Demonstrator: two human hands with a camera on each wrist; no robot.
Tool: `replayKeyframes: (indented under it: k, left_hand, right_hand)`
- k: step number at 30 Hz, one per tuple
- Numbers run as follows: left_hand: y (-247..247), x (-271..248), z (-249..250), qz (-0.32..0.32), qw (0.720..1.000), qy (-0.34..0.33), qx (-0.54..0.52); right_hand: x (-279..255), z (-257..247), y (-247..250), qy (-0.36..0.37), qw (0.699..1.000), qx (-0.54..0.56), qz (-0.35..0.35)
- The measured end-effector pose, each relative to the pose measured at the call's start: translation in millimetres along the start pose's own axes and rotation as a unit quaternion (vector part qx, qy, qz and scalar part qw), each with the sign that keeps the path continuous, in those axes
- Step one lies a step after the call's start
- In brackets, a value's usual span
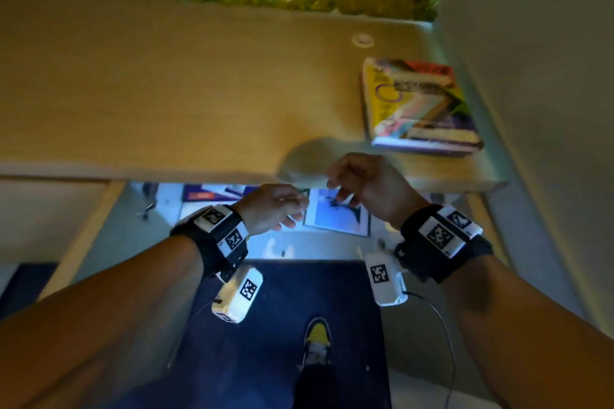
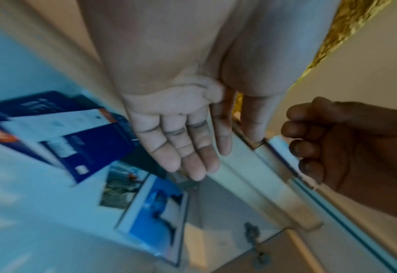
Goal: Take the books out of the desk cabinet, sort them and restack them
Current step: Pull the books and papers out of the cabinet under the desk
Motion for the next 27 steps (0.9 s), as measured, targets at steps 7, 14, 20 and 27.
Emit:
replayKeyframes:
  k: [7,14,20,27]
  left_hand:
    - [33,-6,-196,-0.003,0.98,0.175,-0.093]
    - [105,103,-261,0.196,0.969,0.136,0.067]
    - [157,202,-311,0.303,0.943,0.112,0.075]
    - [165,231,-337,0.381,0.915,0.124,0.039]
  right_hand:
    - [13,109,-144,-0.167,0.973,0.113,-0.108]
    - [129,208,-199,-0.257,0.944,0.196,-0.071]
    - [233,284,-225,-0.255,0.948,0.19,-0.003]
    - [309,323,-246,-0.185,0.945,0.269,0.032]
Point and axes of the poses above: each hand's wrist, its own x-axis towards the middle knuckle, its own y-axis out of the back of the hand, z = x × y, the point moved 5 cm from there along x, towards the middle knuckle, and after that the axes turned 9 degrees about x, right-handed, at the moved point
